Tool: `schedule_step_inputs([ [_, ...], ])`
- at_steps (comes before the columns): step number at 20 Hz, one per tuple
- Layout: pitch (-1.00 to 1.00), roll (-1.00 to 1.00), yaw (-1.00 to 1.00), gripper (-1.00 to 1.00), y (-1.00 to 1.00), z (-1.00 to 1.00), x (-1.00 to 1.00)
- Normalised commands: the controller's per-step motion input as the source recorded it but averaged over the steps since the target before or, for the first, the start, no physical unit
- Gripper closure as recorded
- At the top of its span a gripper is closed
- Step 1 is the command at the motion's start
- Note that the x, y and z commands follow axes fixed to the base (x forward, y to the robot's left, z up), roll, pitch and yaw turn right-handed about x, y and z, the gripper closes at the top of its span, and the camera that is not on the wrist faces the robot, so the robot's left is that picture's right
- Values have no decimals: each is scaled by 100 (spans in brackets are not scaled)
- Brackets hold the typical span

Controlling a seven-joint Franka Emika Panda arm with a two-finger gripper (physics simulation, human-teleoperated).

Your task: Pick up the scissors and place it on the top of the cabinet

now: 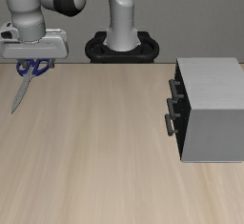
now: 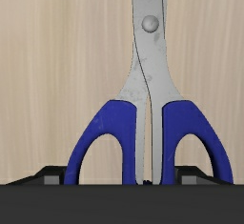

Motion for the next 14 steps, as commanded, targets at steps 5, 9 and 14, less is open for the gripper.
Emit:
schedule_step_inputs([
  [5, 0, 0, 0, 100, 0, 100, 0],
  [9, 0, 0, 0, 100, 75, 25, 0],
  [14, 0, 0, 0, 100, 100, 0, 0],
])
